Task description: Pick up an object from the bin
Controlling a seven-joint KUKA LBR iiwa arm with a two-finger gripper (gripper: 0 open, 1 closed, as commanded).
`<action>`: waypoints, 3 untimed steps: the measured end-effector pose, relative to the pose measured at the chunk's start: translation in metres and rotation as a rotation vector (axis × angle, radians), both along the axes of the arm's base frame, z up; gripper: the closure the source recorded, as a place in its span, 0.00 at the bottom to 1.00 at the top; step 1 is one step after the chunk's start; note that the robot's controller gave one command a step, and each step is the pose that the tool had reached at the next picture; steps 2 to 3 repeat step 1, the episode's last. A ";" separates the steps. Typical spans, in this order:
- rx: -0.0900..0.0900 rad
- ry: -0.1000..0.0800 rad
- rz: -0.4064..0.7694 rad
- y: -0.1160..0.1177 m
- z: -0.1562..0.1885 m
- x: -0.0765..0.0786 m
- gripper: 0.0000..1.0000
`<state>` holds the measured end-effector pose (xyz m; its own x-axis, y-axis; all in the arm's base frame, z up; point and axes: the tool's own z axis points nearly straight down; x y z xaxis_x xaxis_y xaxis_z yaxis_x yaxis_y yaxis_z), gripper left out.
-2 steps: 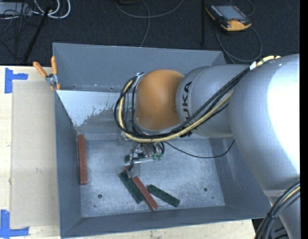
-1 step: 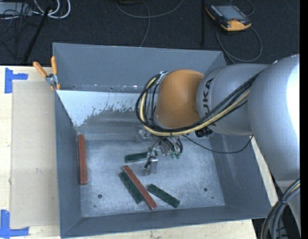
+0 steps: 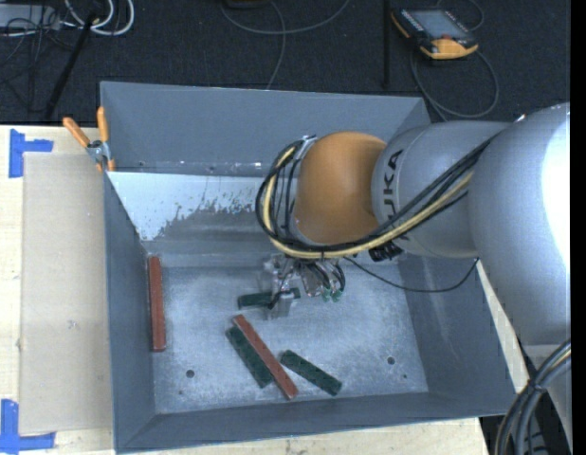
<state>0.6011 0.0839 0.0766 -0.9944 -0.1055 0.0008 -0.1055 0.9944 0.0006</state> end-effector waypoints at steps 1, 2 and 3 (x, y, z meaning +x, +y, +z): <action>0.002 -0.010 -0.068 0.018 0.163 -0.002 1.00; 0.002 -0.010 -0.068 0.018 0.163 -0.002 1.00; 0.002 -0.010 -0.068 0.018 0.163 -0.002 1.00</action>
Offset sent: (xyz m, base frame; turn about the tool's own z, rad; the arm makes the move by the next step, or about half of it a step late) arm -0.0036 0.0172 0.1583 0.0701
